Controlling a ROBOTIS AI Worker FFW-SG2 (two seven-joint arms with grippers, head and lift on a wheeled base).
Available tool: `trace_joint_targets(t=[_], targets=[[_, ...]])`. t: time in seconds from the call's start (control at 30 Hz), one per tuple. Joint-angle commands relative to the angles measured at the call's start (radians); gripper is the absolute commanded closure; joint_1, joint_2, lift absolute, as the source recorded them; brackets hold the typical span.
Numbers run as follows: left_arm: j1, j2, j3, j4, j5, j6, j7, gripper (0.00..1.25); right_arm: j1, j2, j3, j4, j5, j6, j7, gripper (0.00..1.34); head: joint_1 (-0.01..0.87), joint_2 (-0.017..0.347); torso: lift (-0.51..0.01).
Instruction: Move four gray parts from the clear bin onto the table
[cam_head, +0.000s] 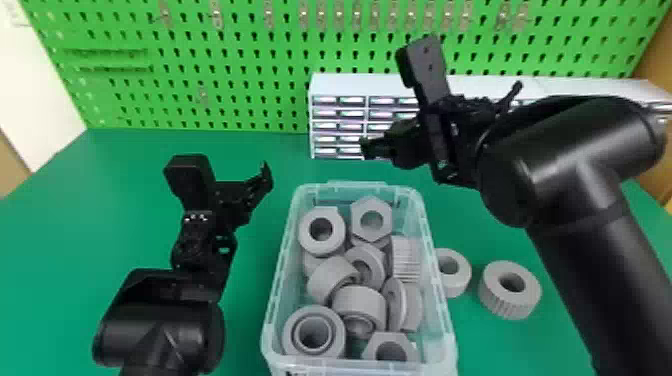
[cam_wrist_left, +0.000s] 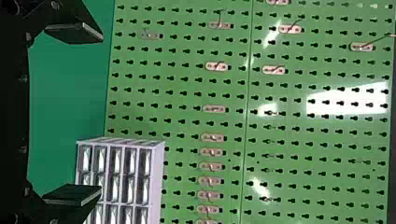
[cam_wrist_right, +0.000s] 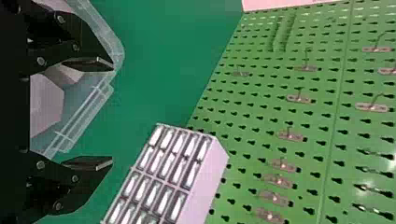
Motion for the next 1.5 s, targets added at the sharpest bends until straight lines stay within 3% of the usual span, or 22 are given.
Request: trace_joint_targets(t=[0.0,0.23,0.97,1.47], targets=[[0.001,0.000,0.002,0.001,0.000,-0.001,0.000,0.14,-0.008,0.002,0.010,0.035,-0.034,0.019,0.000,0.54,0.693,0.072,-0.052],[0.001,0.000,0.004,0.001,-0.006,-0.001,0.000,0.14,-0.023,0.003,0.018,0.106,-0.091,0.042,0.000,0.53,0.693,0.072,-0.052],[-0.003,0.000,-0.015,0.001,-0.006,-0.005,0.000,0.14,-0.103,0.000,0.045,0.184,-0.175,0.248,-0.001,0.52,0.693,0.072,-0.052],[-0.009,0.000,-0.015,0.001,-0.006,-0.005,0.000,0.14,-0.154,0.000,0.111,0.273,-0.267,0.277,0.000,0.52,0.693,0.072,-0.052]])
